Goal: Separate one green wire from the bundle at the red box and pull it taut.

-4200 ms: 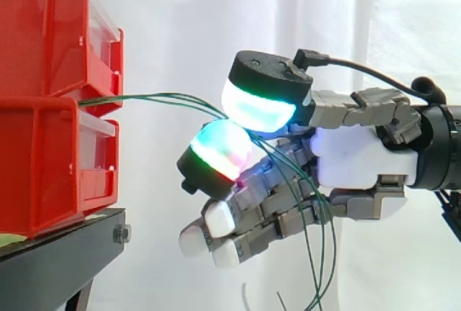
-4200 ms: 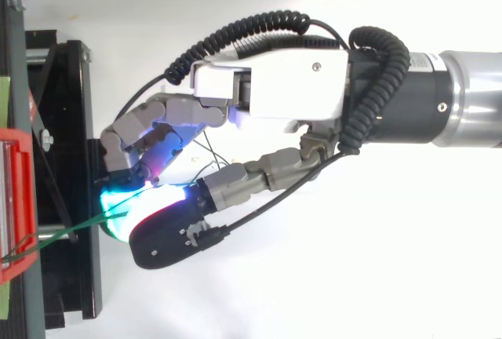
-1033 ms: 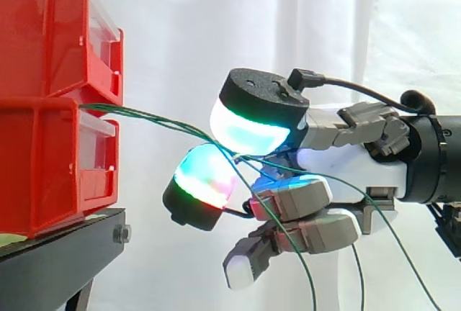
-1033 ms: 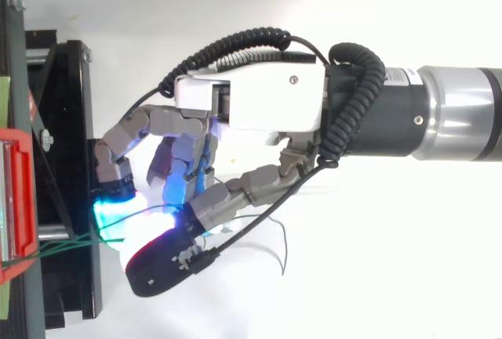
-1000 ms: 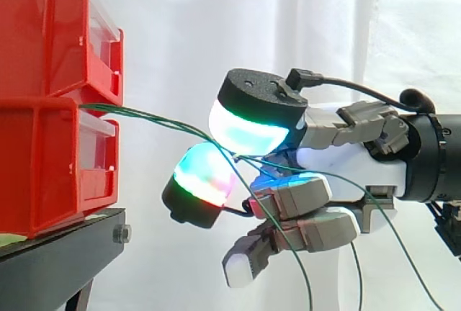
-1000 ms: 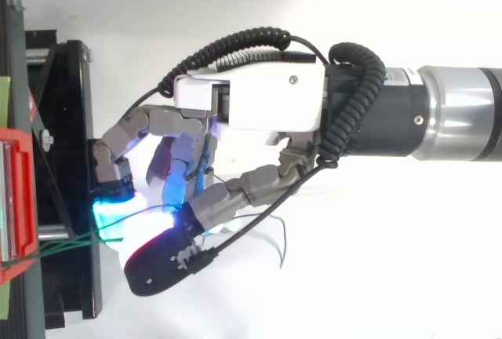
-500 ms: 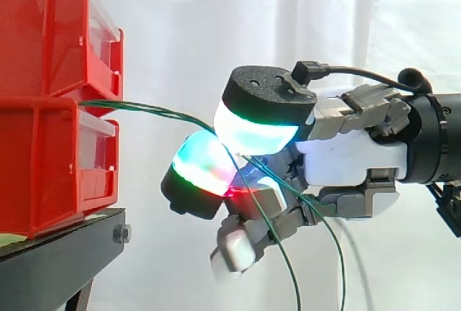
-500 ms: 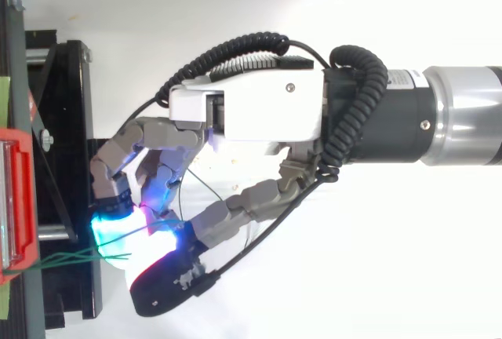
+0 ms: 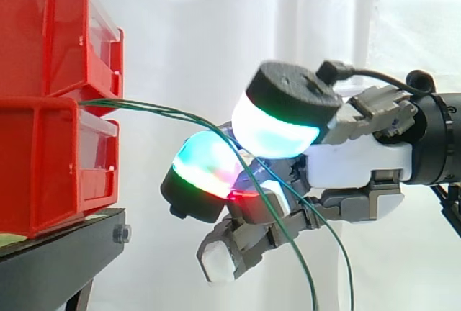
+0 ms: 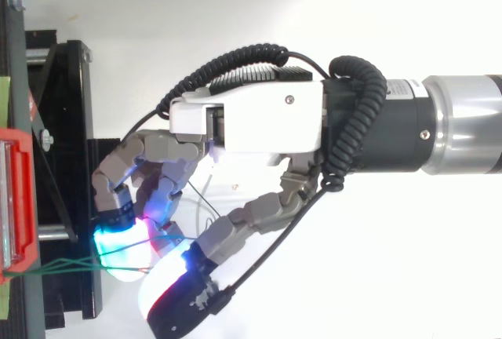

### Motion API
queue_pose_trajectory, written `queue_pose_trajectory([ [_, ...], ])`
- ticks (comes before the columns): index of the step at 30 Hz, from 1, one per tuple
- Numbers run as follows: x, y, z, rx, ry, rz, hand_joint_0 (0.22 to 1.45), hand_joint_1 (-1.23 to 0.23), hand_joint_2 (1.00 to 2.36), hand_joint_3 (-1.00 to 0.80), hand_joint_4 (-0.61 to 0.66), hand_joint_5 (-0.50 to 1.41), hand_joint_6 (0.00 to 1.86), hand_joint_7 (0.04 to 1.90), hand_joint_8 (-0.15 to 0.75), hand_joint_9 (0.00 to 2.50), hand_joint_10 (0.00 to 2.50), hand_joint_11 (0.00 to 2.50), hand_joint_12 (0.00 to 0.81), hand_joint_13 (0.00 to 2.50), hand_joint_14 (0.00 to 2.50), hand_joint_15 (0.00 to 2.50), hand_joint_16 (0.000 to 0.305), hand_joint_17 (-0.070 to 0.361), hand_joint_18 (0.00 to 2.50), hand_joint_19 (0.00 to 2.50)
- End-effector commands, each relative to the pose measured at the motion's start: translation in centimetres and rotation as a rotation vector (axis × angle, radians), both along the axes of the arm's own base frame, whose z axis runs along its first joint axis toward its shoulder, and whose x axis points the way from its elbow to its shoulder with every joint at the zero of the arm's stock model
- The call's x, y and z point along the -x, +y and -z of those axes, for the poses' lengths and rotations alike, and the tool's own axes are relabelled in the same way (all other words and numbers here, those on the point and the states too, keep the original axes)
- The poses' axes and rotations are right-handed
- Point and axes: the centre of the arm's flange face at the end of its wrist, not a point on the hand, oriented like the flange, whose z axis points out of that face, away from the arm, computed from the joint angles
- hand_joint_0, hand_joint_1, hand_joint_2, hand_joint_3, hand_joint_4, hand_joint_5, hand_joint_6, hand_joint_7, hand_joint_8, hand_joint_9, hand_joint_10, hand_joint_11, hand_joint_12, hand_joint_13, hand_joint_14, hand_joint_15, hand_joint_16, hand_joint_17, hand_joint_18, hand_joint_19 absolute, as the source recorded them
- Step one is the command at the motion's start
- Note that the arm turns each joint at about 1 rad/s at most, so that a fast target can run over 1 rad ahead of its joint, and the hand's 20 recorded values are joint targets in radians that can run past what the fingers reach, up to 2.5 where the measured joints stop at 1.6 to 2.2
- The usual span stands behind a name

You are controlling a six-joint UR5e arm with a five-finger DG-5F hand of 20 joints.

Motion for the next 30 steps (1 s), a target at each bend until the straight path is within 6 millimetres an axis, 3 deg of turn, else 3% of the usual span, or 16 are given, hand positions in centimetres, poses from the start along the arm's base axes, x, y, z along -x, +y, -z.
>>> queue_pose_trajectory([
  [1,0.0,0.0,0.0,-0.002,-0.001,-0.002,0.54,-0.73,1.0,-0.5,0.21,-0.15,0.89,1.07,0.341,1.08,0.03,1.07,0.44,0.65,0.02,0.43,0.061,0.137,0.61,0.35],
  [5,0.0,0.0,0.0,-0.004,0.001,-0.003,0.59,-0.58,1.0,-0.5,0.18,-0.15,0.87,1.1,0.328,1.11,0.03,1.06,0.427,0.68,0.02,0.44,0.059,0.132,0.61,0.37],
  [10,0.0,0.0,0.0,-0.007,0.003,-0.003,0.63,-0.7,1.02,-0.32,0.16,-0.17,0.89,1.15,0.323,1.07,0.03,1.07,0.433,0.69,0.02,0.46,0.059,0.133,0.62,0.37],
  [15,0.0,0.0,-0.8,-0.008,0.013,-0.006,0.67,-0.79,1.02,-0.26,0.08,-0.19,0.91,1.15,0.325,1.03,0.03,1.08,0.432,0.67,0.02,0.45,0.06,0.135,0.63,0.35],
  [20,0.0,-0.2,-1.7,-0.005,0.038,-0.011,0.75,-0.88,1.02,-0.34,0.06,-0.19,0.92,1.21,0.325,1.03,0.03,1.09,0.434,0.67,0.02,0.44,0.06,0.135,0.62,0.33],
  [22,0.0,-0.3,-2.1,-0.004,0.046,-0.014,0.77,-0.91,1.0,-0.5,0.1,-0.19,0.92,1.17,0.322,1.03,0.03,1.09,0.432,0.67,0.02,0.43,0.06,0.134,0.63,0.32],
  [25,0.2,-0.3,-2.5,-0.002,0.07,-0.024,0.71,-0.92,1.0,-0.5,0.15,-0.18,0.91,1.18,0.322,1.05,0.03,1.09,0.428,0.68,0.02,0.44,0.059,0.134,0.63,0.32],
  [30,0.3,-0.1,-2.7,-0.002,0.084,-0.044,0.51,-0.66,1.0,-0.5,0.16,-0.15,0.89,1.18,0.35,1.1,0.03,1.08,0.457,0.72,0.02,0.47,0.064,0.145,0.66,0.39],
])
